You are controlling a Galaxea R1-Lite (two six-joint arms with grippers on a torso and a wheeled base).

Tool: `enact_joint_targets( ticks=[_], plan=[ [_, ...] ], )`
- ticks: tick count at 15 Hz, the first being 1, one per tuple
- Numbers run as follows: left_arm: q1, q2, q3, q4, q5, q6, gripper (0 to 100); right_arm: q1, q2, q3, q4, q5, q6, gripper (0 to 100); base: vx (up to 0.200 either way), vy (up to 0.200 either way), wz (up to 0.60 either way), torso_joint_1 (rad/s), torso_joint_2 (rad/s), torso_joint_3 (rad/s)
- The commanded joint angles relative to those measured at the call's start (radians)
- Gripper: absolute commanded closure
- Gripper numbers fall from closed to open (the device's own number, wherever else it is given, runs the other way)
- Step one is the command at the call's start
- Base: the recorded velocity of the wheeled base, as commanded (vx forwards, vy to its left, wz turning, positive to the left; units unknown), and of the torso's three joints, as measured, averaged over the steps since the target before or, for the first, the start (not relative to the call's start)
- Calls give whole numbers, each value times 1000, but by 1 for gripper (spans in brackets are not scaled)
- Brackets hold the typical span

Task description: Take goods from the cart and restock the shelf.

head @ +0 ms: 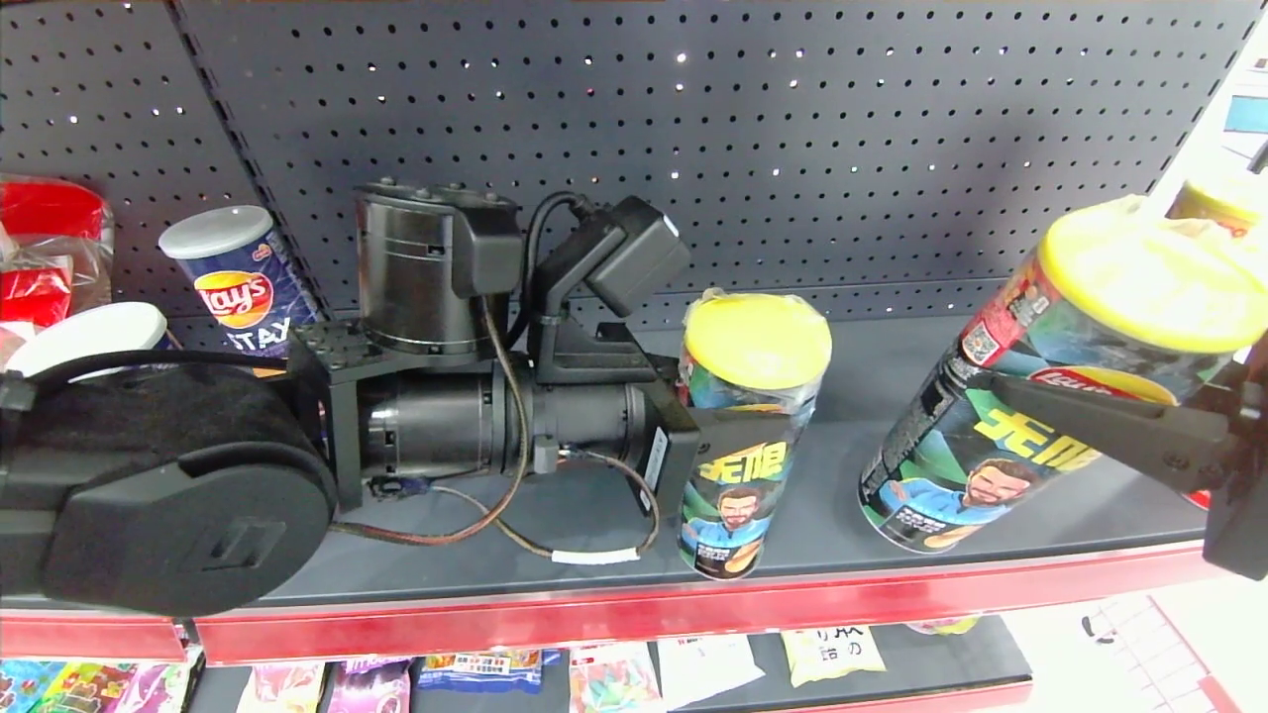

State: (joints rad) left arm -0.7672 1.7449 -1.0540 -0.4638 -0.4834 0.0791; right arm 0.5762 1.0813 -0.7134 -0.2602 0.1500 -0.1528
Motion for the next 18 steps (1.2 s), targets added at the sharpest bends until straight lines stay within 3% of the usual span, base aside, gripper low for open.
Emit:
enact_joint_targets(
  ticks=[1,5,6,11,18],
  plan=[
    [-1,-4,3,2,0,1,100,1,2,-1,-1,0,-1,100,0,0,0,0,0,0],
    [-4,-4,6,2,3,1,100,1,12,-9,-1,0,-1,100,0,0,0,0,0,0],
    [-4,-4,6,2,3,1,0,1,22,-20,-1,0,-1,100,0,0,0,0,0,0],
    [-3,-21,25,4,12,-2,0,-2,137,-77,-2,2,1,100,0,0,0,0,0,0],
    [-1,-177,241,4,40,-2,0,-9,393,-264,-14,5,33,100,0,0,0,0,0,0]
  ],
)
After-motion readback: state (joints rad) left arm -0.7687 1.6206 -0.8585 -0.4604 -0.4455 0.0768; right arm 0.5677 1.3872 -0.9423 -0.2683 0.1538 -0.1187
